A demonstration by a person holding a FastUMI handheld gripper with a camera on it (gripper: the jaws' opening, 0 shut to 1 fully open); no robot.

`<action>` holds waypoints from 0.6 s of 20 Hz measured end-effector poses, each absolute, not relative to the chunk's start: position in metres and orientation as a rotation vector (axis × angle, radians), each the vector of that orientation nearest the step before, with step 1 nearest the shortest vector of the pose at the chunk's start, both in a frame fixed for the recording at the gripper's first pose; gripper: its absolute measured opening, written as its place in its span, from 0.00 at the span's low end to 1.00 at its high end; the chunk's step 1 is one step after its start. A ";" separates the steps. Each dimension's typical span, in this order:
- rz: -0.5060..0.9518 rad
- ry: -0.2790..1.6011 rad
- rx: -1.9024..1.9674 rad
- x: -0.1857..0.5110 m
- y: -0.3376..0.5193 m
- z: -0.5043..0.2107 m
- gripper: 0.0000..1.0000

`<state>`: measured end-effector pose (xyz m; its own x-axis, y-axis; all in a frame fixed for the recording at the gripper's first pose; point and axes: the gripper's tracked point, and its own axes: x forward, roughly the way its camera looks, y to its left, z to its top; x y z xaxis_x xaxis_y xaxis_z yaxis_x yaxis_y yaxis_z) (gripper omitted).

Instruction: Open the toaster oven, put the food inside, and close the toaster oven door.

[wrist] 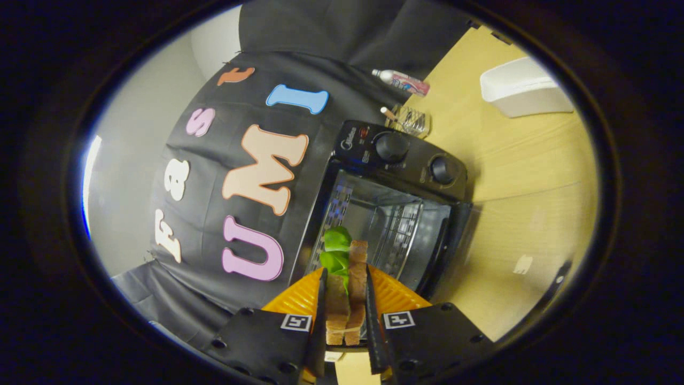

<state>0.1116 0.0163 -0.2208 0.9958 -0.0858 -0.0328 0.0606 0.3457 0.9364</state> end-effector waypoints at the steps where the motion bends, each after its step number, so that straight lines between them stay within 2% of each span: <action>1: -0.103 -0.005 1.217 0.120 0.018 -0.227 0.35; 10: -0.141 0.017 1.200 0.177 0.003 -0.242 0.37; 12: -0.159 0.039 1.102 0.177 0.004 -0.242 0.46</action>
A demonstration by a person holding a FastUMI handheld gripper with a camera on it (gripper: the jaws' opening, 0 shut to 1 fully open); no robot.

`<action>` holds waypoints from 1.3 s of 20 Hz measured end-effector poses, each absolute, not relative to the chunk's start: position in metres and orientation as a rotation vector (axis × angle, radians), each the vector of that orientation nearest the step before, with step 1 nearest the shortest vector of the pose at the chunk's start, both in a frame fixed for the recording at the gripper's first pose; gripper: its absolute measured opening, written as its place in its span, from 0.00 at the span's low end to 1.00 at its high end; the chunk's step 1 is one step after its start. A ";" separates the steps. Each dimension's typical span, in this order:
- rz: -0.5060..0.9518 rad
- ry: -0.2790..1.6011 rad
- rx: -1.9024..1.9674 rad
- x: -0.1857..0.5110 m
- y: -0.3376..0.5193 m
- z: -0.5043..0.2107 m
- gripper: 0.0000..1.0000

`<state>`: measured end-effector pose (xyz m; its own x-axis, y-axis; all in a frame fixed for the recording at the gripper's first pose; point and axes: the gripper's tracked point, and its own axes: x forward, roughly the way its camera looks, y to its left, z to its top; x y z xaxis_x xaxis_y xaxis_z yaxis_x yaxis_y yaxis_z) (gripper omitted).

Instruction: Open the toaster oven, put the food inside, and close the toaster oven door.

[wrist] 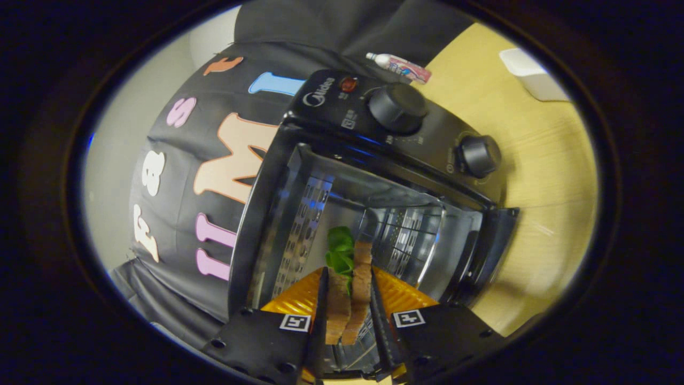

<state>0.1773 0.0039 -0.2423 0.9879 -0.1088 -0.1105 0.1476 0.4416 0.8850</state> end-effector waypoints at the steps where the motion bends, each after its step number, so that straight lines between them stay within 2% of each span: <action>1: -0.173 0.050 1.035 0.178 0.002 -0.243 0.51; 11: -0.340 0.165 0.471 0.115 -0.019 -0.237 1.00; 19: -0.333 0.113 0.350 0.084 -0.018 -0.213 1.00; 26: -0.329 0.262 0.349 0.057 -0.010 -0.263 1.00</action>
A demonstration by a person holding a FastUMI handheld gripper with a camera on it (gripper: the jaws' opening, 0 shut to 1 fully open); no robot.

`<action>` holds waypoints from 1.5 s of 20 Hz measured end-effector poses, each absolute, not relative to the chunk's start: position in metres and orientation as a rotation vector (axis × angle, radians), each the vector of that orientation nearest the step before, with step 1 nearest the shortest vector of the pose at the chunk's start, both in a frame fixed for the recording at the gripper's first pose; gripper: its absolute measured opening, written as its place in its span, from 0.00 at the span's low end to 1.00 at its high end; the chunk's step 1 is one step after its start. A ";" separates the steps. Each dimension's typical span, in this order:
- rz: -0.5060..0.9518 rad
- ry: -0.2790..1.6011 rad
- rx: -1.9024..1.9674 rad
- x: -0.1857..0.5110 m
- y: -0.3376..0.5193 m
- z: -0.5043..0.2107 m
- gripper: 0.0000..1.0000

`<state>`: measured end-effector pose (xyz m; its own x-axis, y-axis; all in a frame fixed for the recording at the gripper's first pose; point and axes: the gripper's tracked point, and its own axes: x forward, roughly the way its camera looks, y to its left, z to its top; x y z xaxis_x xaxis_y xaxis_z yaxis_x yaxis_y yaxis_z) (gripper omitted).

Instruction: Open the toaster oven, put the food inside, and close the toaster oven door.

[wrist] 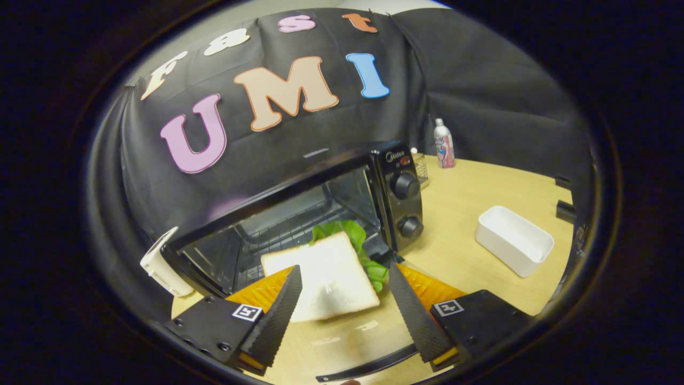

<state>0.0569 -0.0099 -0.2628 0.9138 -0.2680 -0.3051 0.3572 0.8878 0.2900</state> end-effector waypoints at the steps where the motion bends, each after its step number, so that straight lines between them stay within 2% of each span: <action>1: -0.326 0.281 0.373 0.054 -0.008 -0.270 1.00; 8: -0.304 0.352 0.502 0.065 0.000 -0.305 1.00; 16: -0.291 0.305 0.524 0.077 0.005 -0.294 0.98; 24: -0.246 0.191 0.526 0.110 0.012 -0.249 0.98; 30: -0.245 0.205 0.413 0.137 0.023 -0.251 0.98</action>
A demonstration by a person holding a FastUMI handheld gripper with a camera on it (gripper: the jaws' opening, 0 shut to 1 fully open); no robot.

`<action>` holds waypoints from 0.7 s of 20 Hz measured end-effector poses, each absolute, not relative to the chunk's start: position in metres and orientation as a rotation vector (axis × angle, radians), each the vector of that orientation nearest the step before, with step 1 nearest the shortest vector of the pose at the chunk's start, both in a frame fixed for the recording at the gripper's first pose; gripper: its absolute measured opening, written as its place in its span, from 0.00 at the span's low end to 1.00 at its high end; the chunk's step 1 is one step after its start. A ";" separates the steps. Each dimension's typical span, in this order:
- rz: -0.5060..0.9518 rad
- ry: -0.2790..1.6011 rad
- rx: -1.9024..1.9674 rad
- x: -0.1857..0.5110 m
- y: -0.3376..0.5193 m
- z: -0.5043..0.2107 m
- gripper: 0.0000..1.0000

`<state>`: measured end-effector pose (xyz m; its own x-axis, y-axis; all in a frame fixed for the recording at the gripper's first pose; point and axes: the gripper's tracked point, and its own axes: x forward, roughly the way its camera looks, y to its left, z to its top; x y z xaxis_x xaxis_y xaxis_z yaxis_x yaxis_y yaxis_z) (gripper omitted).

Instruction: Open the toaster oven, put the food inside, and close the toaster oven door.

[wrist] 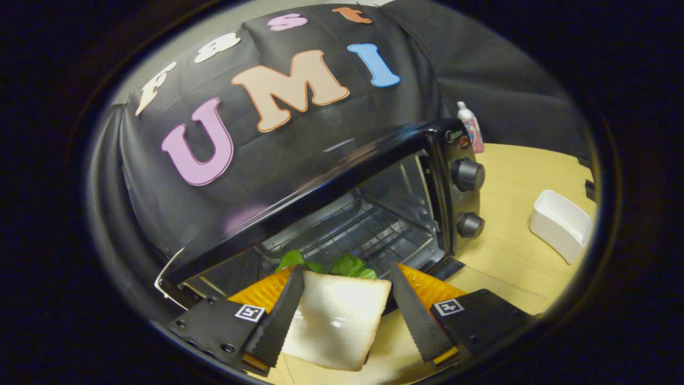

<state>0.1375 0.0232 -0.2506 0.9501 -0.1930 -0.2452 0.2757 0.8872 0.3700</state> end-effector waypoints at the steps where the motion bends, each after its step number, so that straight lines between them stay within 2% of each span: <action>1: -0.244 0.204 0.402 0.136 0.023 -0.249 0.98; 5: -0.274 0.182 0.387 0.120 0.012 -0.241 0.98; 9: -0.242 0.179 0.387 0.108 0.017 -0.233 0.98; 14: -0.187 0.228 0.218 0.046 0.018 -0.247 0.98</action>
<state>0.0457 0.0179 -0.2466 0.9569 -0.1586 -0.2431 0.2078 0.9591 0.1921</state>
